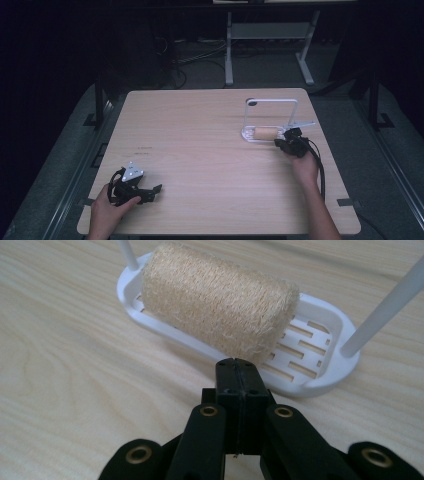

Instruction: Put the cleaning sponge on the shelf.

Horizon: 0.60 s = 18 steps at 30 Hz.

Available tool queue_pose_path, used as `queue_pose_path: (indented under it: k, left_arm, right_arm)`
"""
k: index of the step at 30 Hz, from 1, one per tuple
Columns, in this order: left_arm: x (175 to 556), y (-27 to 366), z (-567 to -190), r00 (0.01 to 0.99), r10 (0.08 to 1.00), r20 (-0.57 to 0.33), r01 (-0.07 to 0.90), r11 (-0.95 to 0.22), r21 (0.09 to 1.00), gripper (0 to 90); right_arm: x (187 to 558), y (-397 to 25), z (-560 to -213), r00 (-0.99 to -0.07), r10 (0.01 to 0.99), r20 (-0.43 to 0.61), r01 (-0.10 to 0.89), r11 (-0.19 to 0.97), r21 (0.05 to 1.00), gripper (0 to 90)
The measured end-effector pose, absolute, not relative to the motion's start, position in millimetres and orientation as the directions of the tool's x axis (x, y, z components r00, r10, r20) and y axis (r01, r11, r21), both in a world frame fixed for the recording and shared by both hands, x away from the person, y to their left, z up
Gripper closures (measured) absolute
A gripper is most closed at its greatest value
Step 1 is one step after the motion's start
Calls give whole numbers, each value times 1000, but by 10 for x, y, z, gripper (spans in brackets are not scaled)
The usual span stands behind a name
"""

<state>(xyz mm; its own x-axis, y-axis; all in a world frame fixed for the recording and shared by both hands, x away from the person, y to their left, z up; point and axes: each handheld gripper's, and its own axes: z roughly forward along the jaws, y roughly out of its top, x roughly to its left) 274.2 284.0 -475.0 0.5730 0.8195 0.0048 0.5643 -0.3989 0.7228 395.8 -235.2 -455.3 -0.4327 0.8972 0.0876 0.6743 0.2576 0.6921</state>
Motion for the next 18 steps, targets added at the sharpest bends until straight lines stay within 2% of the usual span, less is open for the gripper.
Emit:
queue_pose_path:
  k: [6,11,15,18]
  left_arm:
    - [2742,2840,-4749,574,819,6,564,-400,722,128]
    - [2742,2841,-4750,574,819,6,564,-401,722,128]
    - [2742,2840,-4752,574,819,6,562,-400,724,128]
    - [2742,2840,-4752,574,819,6,562,-400,724,128]
  right_arm:
    - [3881,-2371,-4512,-447,890,84,663,267,699,750]
    - [3823,-2347,-4487,-452,889,75,663,278,695,519]
    - [3742,-2327,-4478,-459,886,64,662,293,690,383]
    - [3685,-2329,-4471,-471,879,77,657,291,695,337]
